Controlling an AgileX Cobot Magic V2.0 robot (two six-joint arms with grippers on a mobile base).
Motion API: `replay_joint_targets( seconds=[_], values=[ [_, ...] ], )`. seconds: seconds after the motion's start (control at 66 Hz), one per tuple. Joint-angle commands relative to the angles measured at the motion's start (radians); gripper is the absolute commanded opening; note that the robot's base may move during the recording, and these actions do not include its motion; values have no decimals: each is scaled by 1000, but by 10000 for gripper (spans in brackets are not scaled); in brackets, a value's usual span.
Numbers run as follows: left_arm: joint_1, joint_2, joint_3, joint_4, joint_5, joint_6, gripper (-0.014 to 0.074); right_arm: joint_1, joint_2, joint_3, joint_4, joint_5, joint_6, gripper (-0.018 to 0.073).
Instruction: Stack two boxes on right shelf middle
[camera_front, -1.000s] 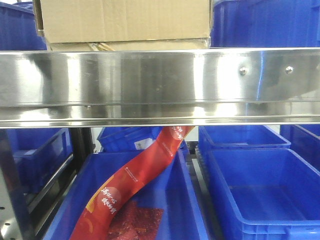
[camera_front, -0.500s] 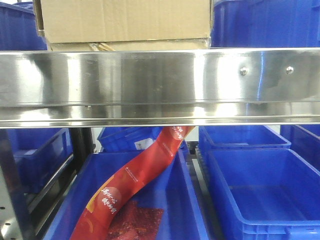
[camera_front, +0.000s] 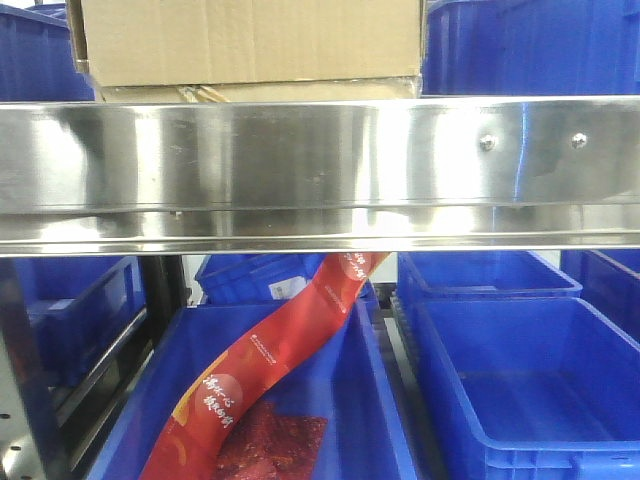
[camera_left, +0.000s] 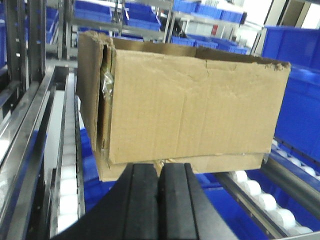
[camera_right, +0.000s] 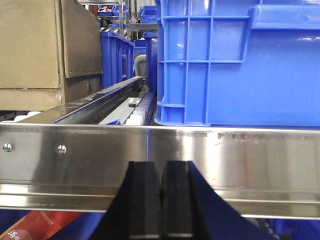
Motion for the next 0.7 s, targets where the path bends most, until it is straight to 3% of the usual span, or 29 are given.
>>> replay_joint_targets(
  seconds=[0.0, 0.136, 0.243, 0.5, 0.682],
  values=[
    [14, -36, 47, -7, -67, -1, -111, -3, -6, 3, 5, -9, -3, -163],
    [102, -176, 189, 2, -81, 75, -111, -3, -6, 3, 5, -9, -3, -163],
    [172, -297, 277, 2, 0, 162, -111, -3, -6, 3, 5, -9, -3, -163],
    [326, -626, 484, 28, 34, 164, -111, -3, -6, 3, 5, -9, -3, -163],
    [336, -702, 582, 7, 11, 154, -111, -3, -6, 3, 5, -9, -3, -163]
  ],
)
